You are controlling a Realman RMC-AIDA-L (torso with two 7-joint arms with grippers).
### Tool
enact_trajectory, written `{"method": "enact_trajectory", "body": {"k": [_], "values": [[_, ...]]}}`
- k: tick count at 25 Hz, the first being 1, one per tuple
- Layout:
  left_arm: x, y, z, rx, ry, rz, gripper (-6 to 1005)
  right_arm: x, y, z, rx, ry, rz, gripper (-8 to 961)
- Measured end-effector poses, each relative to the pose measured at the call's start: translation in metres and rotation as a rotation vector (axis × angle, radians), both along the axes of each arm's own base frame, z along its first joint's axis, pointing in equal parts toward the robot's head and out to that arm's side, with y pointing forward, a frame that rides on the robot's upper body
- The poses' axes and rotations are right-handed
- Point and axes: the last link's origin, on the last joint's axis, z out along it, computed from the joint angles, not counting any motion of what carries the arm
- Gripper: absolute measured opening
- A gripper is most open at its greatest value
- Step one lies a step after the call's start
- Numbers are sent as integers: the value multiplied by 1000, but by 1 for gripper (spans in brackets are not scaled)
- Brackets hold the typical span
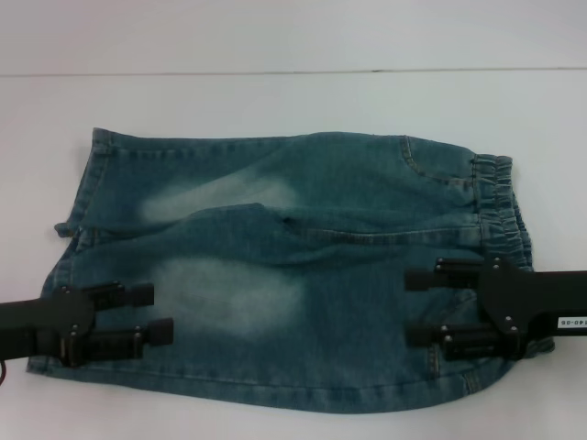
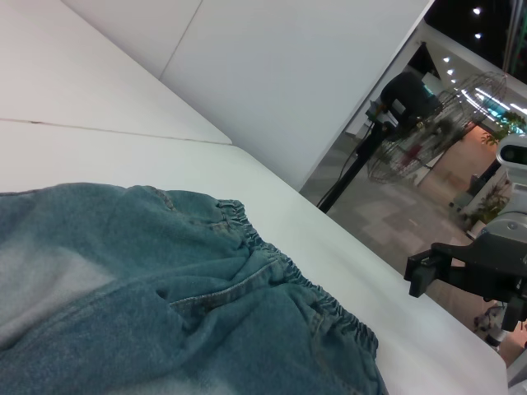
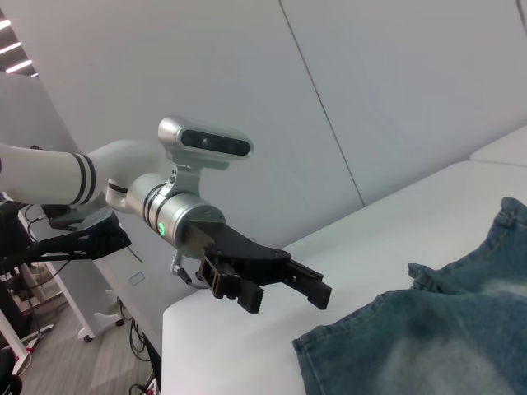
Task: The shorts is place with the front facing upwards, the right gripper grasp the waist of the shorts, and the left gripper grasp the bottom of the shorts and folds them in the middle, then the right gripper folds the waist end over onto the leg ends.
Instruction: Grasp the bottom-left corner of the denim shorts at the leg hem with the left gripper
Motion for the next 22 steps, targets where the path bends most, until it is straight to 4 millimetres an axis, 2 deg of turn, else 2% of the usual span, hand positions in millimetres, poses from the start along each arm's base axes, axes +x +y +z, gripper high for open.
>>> {"method": "enact_trajectory", "body": {"k": [22], "values": [[6,-1,1,-36,-41,13,875,-3,1,-6,-8,-3,6,825]]}}
